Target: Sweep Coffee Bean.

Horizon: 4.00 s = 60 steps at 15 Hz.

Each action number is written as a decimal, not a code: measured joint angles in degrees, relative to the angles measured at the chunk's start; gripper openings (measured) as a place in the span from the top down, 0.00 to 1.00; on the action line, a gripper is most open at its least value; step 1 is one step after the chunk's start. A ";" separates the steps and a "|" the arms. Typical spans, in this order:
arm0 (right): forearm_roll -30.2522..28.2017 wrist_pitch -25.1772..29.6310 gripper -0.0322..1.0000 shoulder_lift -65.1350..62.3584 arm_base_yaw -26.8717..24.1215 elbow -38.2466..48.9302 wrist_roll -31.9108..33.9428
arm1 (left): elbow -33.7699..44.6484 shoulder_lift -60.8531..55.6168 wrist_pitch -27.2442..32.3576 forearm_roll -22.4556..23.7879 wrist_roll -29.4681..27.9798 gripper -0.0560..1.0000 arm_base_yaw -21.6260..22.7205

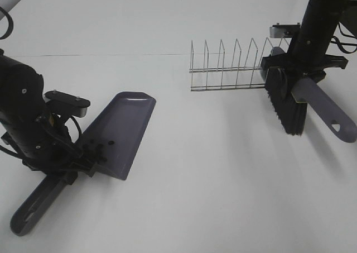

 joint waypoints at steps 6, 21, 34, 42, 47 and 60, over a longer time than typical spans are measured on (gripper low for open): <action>0.00 -0.06 0.69 7.45 0.00 -15.13 0.69 | -0.06 0.00 0.97 -0.34 0.00 0.65 0.00; 3.32 -0.34 0.43 10.89 -0.23 -23.72 2.41 | -0.06 0.00 1.78 -2.29 -0.11 0.65 0.00; 4.58 -1.03 0.36 -0.06 -0.06 -22.23 2.81 | -0.06 0.00 2.29 -6.76 -2.12 0.65 0.00; 4.53 -1.15 0.36 -27.22 -0.06 14.61 -0.06 | -2.64 0.69 1.49 -6.30 -7.05 0.65 0.00; 4.58 -1.15 0.36 -40.45 -0.06 32.26 -0.17 | -6.02 3.72 -0.40 -4.13 -7.62 0.65 0.00; 7.62 -1.03 0.36 -68.01 -0.06 44.98 -1.20 | -14.55 0.40 12.15 -3.32 -5.27 0.24 0.00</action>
